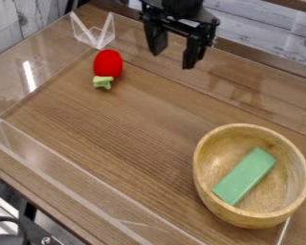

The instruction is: Move the red fruit to the left side of the table

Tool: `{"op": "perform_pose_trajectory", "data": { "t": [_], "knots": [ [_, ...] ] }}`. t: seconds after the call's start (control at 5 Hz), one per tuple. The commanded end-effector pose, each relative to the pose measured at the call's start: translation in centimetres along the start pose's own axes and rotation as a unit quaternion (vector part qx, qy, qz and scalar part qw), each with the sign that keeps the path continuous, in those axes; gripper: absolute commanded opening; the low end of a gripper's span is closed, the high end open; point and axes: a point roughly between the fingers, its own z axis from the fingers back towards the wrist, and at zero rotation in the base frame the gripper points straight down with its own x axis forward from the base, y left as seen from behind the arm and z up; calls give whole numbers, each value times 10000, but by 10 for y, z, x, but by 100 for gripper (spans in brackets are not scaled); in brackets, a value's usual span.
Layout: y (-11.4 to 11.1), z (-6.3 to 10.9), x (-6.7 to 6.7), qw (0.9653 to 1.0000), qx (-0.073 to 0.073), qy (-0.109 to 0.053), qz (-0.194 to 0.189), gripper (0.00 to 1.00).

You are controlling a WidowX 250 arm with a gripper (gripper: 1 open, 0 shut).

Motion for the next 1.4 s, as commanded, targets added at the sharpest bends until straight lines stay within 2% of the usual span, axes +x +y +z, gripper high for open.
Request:
{"op": "perform_pose_trajectory", "data": {
  "t": [0.0,0.2,0.4,0.6,0.8,1.2],
  "knots": [
    [3,8,-2,9993,92,-366,16,100],
    [10,16,-5,9984,106,-480,296,0],
    [14,23,-9,9970,111,-550,524,100],
    [12,22,-9,9957,203,-530,733,100],
    [5,15,-8,9948,212,-499,863,100],
    [5,17,5,9933,254,-525,995,100]
  ]
}}
